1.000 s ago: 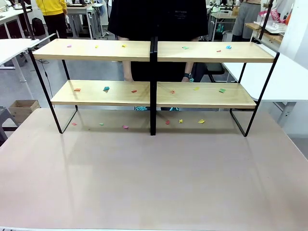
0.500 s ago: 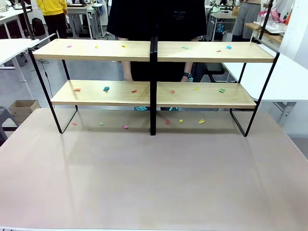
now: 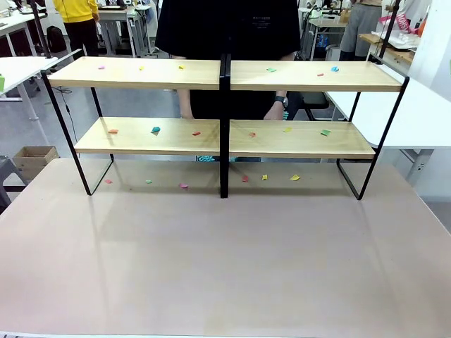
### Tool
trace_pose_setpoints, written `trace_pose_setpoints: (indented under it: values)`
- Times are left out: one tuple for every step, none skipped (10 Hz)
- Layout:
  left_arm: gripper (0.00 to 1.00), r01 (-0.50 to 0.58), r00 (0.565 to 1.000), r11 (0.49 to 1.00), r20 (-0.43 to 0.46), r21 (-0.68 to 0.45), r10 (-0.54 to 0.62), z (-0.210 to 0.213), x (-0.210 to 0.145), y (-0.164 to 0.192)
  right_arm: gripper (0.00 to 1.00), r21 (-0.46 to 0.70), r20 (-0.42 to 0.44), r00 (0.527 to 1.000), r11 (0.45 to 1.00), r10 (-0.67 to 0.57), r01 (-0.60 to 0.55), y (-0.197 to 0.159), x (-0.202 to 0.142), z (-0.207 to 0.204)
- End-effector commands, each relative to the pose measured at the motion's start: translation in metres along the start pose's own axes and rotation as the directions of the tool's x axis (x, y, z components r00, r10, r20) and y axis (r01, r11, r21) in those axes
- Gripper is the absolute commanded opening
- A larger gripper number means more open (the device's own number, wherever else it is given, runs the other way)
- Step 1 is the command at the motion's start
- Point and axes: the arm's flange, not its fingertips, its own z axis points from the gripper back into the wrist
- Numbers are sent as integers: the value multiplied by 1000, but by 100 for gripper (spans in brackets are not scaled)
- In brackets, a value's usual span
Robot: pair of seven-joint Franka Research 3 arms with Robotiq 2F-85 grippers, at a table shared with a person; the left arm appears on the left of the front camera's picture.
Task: Clean the shelves.
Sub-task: Pick up the Duster when the human hands it over.
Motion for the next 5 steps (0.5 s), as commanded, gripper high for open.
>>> trace_pose_setpoints:
  values:
    - [100,4,1000,1000,7,8,-4,-9,-31,-13,100,15,9,998,998,60,-60,-3,2,0]
    - [100,-8,1000,1000,10,3,8,-14,-29,-16,100,18,3,998,998,67,-67,-4,3,-1]
    - [100,-17,999,1000,29,9,17,-19,-27,-19,100,25,-3,998,997,69,-69,-7,4,-4]
    - [100,-20,999,1000,31,18,20,-17,-28,-18,100,31,-4,997,997,74,-74,-7,4,-5]
    - [100,-18,1000,1000,25,19,17,-19,-27,-21,100,32,-7,997,997,77,-77,-8,4,-6]
